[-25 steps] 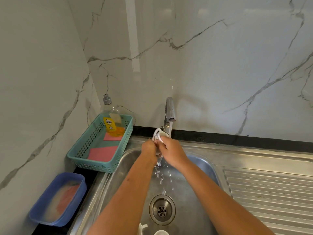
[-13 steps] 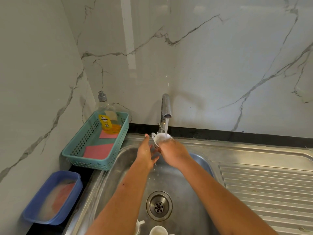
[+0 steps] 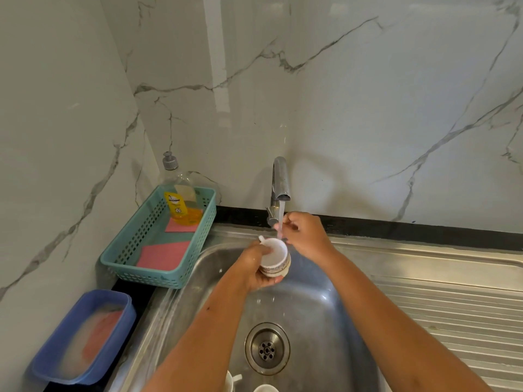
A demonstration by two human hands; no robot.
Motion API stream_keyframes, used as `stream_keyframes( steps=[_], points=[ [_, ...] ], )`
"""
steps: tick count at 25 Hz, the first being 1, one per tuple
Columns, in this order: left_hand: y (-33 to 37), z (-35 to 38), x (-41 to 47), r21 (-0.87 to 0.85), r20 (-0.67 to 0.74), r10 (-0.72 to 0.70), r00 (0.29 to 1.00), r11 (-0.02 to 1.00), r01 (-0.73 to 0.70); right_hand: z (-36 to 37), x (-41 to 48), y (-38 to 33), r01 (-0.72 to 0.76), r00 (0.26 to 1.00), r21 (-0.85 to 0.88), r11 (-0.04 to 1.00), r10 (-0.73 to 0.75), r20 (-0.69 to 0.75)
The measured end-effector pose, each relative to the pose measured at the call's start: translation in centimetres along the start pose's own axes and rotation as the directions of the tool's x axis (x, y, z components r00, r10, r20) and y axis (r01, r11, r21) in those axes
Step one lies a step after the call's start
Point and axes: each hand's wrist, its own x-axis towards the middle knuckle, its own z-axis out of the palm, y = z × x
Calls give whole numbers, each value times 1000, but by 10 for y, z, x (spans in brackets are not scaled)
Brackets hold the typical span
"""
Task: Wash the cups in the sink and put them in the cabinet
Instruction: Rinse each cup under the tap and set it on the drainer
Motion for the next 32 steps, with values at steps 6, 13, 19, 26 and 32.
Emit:
stream_keyframes(
  steps=[6, 13, 19, 26, 32],
  points=[
    [-2, 0, 7, 247, 166, -127, 978, 965, 83, -1, 29, 6, -252, 967, 130, 959, 253, 12],
    [8, -10, 8, 189, 116, -87, 989, 980, 64, 15, 64, 14, -152, 962, -338, 929, 217, 163],
    [3, -5, 16, 98, -89, -58, 994, 993, 67, 30, 86, 10, -21, 976, -782, 623, 182, 119],
    [-5, 2, 10, -25, -156, 1, 988, 1000, -5, 26, 61, 23, -530, 816, -45, 847, 524, 244],
    [-19, 12, 5, -24, -94, 76, 993, 997, -78, 10, -36, 38, -830, 557, 414, 373, 553, 619]
  ],
)
